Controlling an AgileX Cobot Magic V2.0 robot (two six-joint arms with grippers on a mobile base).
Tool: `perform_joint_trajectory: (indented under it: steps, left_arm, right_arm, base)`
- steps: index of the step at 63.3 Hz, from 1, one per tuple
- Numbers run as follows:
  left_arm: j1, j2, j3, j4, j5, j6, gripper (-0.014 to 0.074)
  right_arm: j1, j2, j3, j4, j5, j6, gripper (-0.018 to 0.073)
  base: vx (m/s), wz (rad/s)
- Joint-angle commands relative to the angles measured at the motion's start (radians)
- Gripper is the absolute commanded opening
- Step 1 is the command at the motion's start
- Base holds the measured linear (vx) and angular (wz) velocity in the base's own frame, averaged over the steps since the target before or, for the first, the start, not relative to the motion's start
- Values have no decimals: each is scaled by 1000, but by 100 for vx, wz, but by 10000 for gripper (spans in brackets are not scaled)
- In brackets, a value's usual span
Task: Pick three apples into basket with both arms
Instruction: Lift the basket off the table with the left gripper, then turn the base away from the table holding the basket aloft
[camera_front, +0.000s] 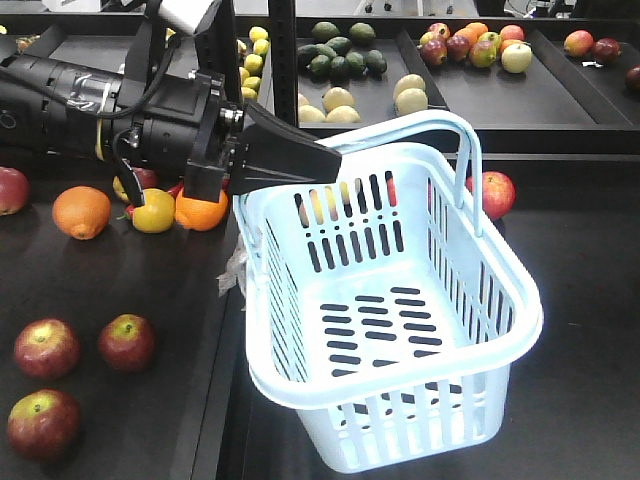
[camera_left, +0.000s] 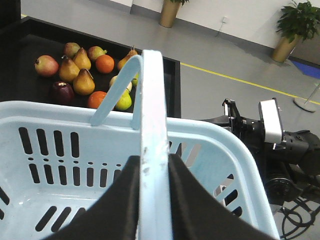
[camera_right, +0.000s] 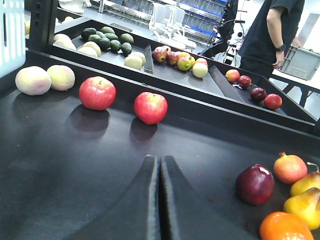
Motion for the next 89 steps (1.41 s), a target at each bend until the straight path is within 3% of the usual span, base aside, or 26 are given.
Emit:
perform_joint_trajectory:
  steps: [1, 53, 89]
  left_arm:
    - [-1, -48, -30, 43, -123, -6, -8]
    - [-1, -48, -30, 43, -123, -6, -8]
    - [-1, -48, -30, 43, -120, -6, -8]
  right_arm:
    - [-5, 0, 1, -5, -75, -7, -3]
    - [-5, 0, 1, -5, -76, -7, -3]
    - [-5, 0, 1, -5, -76, -7, -3]
  base:
    - [0, 0]
    - [-1, 3]
    - [-7, 32]
